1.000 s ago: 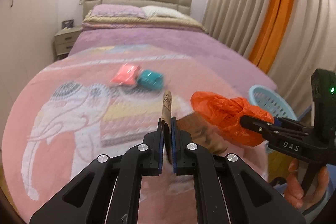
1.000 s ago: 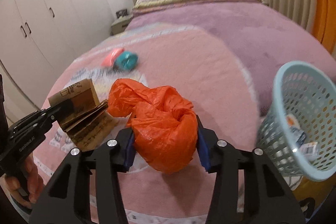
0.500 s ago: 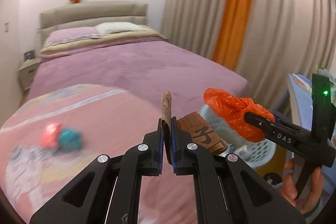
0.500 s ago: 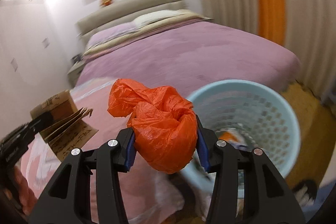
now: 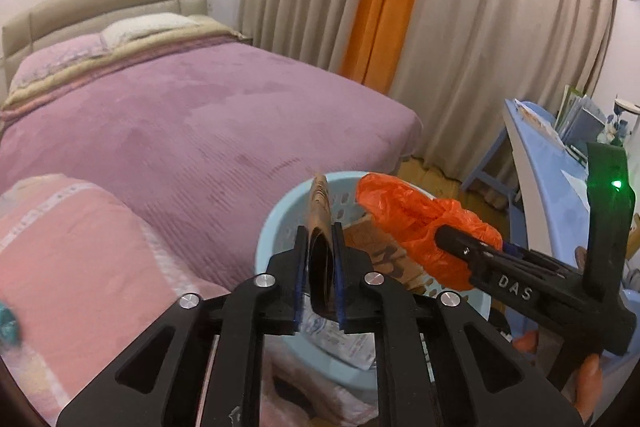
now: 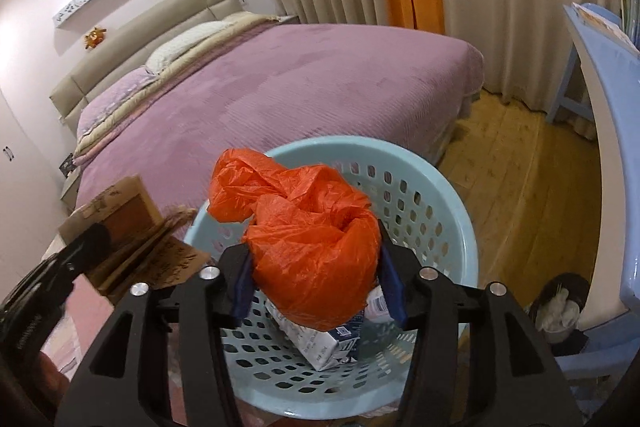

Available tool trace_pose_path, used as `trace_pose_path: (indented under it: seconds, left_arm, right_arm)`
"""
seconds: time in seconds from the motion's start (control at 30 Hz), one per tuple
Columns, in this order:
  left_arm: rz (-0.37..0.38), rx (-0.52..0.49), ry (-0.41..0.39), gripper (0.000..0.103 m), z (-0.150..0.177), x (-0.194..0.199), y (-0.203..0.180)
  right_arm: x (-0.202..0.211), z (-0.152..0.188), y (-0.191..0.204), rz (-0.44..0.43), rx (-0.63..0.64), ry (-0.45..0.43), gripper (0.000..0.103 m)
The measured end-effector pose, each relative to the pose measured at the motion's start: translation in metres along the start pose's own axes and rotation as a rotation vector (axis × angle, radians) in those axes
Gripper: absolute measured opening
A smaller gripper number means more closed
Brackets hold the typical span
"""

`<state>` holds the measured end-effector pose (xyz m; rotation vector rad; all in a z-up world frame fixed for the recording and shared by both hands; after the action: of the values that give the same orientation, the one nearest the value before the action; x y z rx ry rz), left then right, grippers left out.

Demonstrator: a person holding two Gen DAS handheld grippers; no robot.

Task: Collect trash
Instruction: 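Carry the cardboard box and orange bag to the blue basket and release both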

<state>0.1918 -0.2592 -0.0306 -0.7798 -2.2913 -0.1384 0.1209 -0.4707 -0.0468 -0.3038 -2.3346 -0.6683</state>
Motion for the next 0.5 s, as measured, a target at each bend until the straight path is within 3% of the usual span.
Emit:
trace_pose_path:
  seconds: [0.07, 0.13, 0.37, 0.5]
  left_arm:
    - [0.021, 0.001, 0.012, 0.044, 0.003, -0.004, 0.000]
    - [0.011, 0.001, 0.002, 0.060, 0.005, -0.004, 0.000]
    - [0.017, 0.027, -0.027, 0.069, 0.014, 0.022, 0.014]
    - [0.003, 0.056, -0.051, 0.069, 0.017, 0.042, 0.031]
  right_arm:
    - [-0.003, 0.002, -0.003, -0.006, -0.015, 0.008, 0.061]
    - [-0.002, 0.002, -0.007, -0.002, -0.015, 0.004, 0.062]
    - [0.005, 0.005, 0.008, -0.016, 0.004, -0.023, 0.062]
    - [0.015, 0.006, 0.028, -0.034, 0.043, -0.042, 0.062]
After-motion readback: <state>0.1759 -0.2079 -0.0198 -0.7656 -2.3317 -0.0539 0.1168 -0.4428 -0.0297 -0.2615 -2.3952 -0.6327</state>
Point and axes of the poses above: each gripper's, at about its wrist camera, not at the fingertips, and x roughly against the way its jaws point, y to its left, z to its underside, the point moved 5 cm from there along -x, roughly the way its jaws point, and after that the axes turned 7 degrees about -z, right-handed, at the moved point
